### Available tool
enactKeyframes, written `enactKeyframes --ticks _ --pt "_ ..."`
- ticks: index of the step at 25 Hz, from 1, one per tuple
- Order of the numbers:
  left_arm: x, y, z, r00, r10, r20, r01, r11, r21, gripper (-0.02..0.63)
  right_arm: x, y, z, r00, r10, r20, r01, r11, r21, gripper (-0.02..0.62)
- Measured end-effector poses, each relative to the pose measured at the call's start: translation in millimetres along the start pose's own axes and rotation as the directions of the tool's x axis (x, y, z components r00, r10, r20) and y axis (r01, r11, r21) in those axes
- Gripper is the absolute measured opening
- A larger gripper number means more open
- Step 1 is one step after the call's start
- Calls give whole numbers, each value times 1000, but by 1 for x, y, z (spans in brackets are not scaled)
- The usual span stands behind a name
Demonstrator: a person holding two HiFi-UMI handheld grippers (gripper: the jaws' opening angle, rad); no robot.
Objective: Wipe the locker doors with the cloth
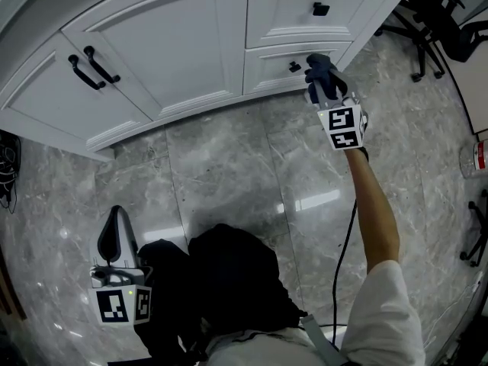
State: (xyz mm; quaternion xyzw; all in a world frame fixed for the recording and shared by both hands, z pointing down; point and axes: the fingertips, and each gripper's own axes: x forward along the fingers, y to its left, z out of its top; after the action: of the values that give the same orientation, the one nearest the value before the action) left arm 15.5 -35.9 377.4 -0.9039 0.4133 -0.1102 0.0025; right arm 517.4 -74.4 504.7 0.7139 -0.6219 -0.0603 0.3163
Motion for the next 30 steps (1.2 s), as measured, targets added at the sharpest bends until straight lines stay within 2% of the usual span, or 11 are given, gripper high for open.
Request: enactKeyframes --ticks 3,7,10,13,16,19,24,30 --pt "-2 2 0 1000 8 1 -8 1000 -1 2 3 56 20 993 102 56 -101 995 -24 103" --pt "-5 3 -1 1000 16 0 -16 1000 2 2 19 124 35 971 223 83 -220 974 -47 103" --pt "-6 3 -3 1000 17 -6 -17 1000 4 2 41 157 33 960 272 65 -270 962 -46 104" --pt "-8 5 -5 1000 23 -16 -23 1000 7 2 66 171 24 957 288 28 -288 957 -23 104" --pt "-8 7 -5 999 33 -22 -33 999 11 2 81 172 17 956 293 15 -293 956 3 103" --pt "-6 8 -7 999 35 -26 -34 999 13 2 85 165 6 961 278 -5 -278 961 -14 103" --pt "-3 6 -12 999 30 -40 -29 999 15 2 89 119 -34 978 197 -71 -192 979 65 103" --pt "5 6 -18 998 28 -56 -27 1000 14 2 86 69 -67 983 121 -137 -118 993 30 103"
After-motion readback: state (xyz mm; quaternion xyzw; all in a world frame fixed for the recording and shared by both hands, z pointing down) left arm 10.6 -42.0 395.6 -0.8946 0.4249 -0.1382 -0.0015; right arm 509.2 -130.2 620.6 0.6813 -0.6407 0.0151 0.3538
